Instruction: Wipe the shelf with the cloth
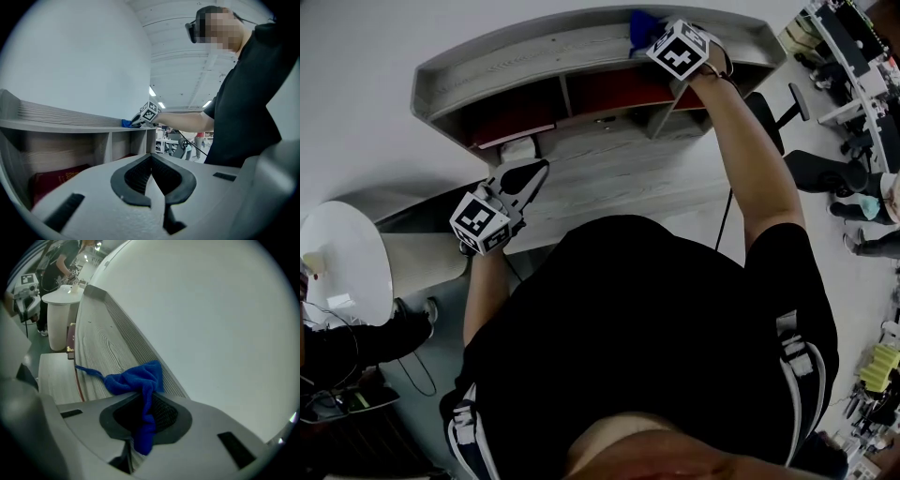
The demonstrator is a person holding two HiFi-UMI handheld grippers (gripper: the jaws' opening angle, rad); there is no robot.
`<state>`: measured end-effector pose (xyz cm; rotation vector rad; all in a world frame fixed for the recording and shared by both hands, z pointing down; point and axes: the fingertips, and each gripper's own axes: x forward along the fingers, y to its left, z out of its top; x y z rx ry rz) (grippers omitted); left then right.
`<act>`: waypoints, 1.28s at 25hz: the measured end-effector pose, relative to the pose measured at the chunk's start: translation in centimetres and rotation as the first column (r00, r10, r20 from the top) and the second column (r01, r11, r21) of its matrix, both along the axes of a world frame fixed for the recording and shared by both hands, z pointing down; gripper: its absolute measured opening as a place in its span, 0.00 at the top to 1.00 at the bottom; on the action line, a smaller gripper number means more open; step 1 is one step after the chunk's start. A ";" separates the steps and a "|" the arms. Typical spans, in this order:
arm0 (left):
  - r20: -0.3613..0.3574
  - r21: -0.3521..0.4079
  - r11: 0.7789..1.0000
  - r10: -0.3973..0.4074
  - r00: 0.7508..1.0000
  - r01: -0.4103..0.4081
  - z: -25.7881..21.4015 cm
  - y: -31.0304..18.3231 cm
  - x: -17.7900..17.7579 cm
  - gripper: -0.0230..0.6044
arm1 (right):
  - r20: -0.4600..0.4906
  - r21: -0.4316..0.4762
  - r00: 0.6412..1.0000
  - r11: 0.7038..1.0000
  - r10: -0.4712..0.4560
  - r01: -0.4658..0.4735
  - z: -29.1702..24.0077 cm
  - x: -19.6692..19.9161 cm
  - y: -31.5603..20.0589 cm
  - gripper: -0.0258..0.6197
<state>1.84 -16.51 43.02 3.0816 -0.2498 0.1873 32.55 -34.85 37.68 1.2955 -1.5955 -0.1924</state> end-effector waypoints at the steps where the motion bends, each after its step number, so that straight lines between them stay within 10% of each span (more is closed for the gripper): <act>1: -0.001 0.000 1.000 -0.006 1.000 0.006 0.0 0.0 -0.4 0.94 | -0.001 0.002 1.000 1.000 -0.011 0.011 0.0 -0.7 -0.1 0.88; 32: 0.010 -0.019 0.985 -0.173 0.985 0.173 0.1 -0.1 -12.6 0.94 | -0.018 -0.018 0.956 0.956 -0.293 0.293 0.6 -22.5 -4.8 0.88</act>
